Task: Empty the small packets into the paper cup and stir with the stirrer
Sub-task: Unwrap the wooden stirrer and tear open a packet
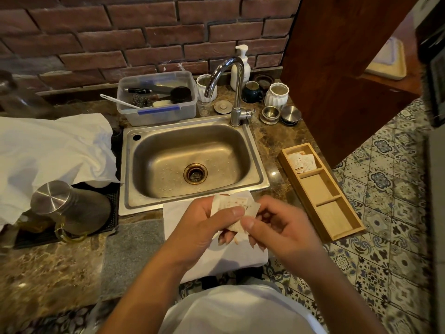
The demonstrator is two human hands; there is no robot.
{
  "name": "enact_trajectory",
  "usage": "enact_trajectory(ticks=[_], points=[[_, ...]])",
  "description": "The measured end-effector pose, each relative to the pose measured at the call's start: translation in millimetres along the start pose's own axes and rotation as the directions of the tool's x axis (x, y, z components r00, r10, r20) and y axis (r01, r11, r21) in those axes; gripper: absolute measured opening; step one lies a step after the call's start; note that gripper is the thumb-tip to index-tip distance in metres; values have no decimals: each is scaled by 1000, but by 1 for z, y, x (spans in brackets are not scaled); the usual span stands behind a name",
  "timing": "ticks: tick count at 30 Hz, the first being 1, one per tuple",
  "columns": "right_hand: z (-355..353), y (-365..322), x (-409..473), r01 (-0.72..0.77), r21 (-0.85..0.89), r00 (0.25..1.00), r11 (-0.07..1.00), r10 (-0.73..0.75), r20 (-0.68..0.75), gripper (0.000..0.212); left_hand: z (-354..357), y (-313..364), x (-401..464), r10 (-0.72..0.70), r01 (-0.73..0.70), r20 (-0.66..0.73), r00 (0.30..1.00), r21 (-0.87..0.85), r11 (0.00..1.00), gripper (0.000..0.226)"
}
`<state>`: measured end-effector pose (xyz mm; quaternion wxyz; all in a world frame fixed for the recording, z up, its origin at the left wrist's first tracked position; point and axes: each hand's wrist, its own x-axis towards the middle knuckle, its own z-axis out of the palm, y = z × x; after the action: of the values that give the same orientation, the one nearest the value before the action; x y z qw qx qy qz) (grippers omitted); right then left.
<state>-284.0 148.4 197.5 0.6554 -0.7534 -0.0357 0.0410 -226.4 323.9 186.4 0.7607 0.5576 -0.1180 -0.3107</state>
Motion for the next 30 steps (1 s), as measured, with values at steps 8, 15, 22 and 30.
enact_trajectory(ticks=[8, 15, 22, 30], points=[[-7, -7, 0, -6, -22, 997, 1000, 8, 72, 11, 2, 3, -4, -20, 20, 16, 1000, 20, 1000, 18], [-10, -2, 2, -11, -147, 992, 989, 30, 126, 23, 3, 0, -6, -31, 33, -51, 998, 51, 998, 19], [-4, 6, 2, 121, -326, 993, 938, -119, 28, 30, 7, -6, -1, -3, 6, -70, 998, 43, 999, 26], [1, 14, 3, 277, -651, 916, 707, -399, -44, 19, 8, -13, 4, -63, 51, -146, 987, -81, 995, 33]])
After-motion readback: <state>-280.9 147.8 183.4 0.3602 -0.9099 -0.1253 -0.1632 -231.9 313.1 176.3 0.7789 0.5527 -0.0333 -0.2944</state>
